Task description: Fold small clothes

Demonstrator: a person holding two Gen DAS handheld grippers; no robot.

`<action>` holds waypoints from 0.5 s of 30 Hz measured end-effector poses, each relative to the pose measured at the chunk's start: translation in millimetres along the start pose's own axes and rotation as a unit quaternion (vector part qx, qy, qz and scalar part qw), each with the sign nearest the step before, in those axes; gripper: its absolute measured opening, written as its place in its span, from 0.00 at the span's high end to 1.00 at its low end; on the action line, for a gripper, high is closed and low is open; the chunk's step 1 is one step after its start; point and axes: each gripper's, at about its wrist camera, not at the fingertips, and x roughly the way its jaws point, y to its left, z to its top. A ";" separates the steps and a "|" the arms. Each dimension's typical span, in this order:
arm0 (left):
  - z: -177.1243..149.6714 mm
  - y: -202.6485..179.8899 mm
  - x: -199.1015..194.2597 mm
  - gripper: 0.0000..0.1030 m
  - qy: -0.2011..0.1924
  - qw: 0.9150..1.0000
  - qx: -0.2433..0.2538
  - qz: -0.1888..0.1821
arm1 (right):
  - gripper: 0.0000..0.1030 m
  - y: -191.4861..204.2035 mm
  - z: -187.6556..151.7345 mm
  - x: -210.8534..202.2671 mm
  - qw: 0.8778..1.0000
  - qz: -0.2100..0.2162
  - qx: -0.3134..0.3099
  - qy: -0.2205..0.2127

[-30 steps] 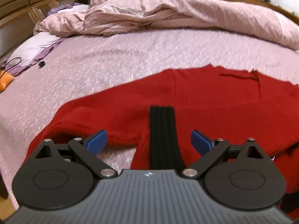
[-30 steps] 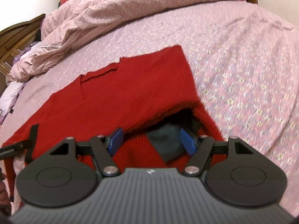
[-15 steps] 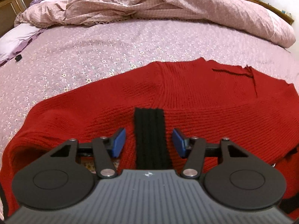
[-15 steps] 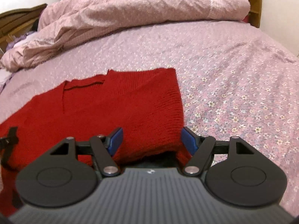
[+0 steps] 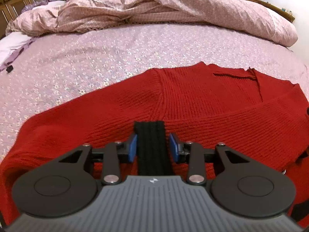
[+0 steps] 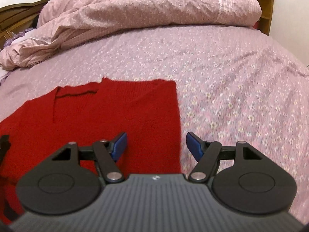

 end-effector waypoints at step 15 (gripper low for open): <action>7.9 -2.0 11.0 0.54 0.005 1.000 -0.025 0.002 | 0.33 -16.3 27.2 49.4 1.000 0.008 0.009 -0.013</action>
